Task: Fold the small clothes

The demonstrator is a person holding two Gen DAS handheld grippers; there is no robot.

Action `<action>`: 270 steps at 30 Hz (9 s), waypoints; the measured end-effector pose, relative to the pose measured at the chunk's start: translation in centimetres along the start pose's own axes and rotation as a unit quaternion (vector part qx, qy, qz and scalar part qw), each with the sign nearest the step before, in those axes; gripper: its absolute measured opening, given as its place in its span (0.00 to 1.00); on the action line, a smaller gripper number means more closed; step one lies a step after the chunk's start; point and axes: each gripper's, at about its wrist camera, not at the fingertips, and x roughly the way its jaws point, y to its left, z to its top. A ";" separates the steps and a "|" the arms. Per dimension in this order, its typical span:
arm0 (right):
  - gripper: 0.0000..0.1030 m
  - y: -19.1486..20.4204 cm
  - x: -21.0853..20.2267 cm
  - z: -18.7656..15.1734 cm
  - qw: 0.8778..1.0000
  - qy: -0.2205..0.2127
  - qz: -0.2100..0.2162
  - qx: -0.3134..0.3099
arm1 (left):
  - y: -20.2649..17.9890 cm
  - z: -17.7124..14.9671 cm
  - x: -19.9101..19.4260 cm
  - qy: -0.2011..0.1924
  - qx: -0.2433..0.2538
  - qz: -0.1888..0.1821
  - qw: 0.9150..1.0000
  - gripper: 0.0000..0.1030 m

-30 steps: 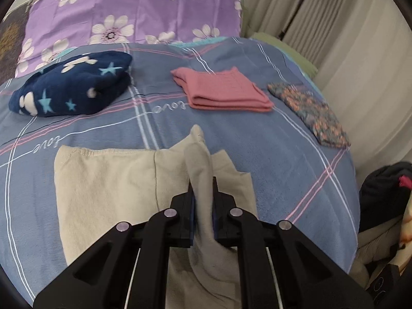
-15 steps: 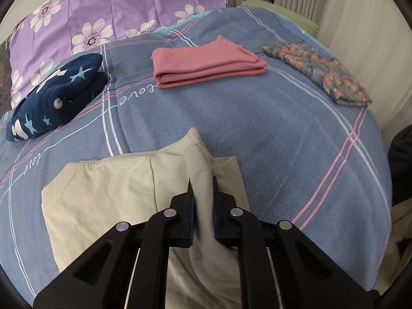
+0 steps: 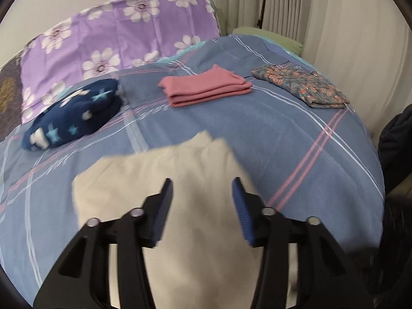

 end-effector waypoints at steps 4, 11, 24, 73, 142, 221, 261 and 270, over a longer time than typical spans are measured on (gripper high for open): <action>0.25 -1.1 0.0 0.4 1.000 0.009 0.013 0.026 | 1.4 -5.1 -4.0 0.005 -0.004 0.021 1.000 0.52; 0.14 -2.2 1.0 1.2 0.999 0.021 -0.006 0.040 | 1.9 -12.6 -8.6 0.032 -0.003 0.051 0.998 0.53; 0.07 -0.4 -0.3 2.3 0.999 0.003 -0.047 0.013 | 2.5 -17.4 -8.2 0.067 -0.029 0.115 0.991 0.51; 0.17 4.4 4.6 -0.6 0.953 0.039 -0.223 -0.200 | 2.6 -15.2 -6.6 0.014 -0.090 0.012 0.996 0.17; 0.55 -2.6 8.0 11.4 0.990 0.090 -0.080 -0.077 | 11.2 -9.7 1.1 0.038 -0.161 -0.094 0.982 0.56; 0.20 -1.9 -22.7 22.5 0.845 -0.276 -0.404 -0.218 | -21.2 20.4 0.2 -0.180 0.178 -0.112 0.961 0.24; 0.45 -26.0 -13.0 29.2 0.825 -0.175 -0.537 -0.011 | -23.2 21.0 25.0 -0.038 0.132 -0.032 0.990 0.65; 0.45 -24.6 -14.4 29.3 0.833 -0.148 -0.534 0.006 | -21.7 18.0 20.1 -0.064 0.138 -0.085 0.985 0.81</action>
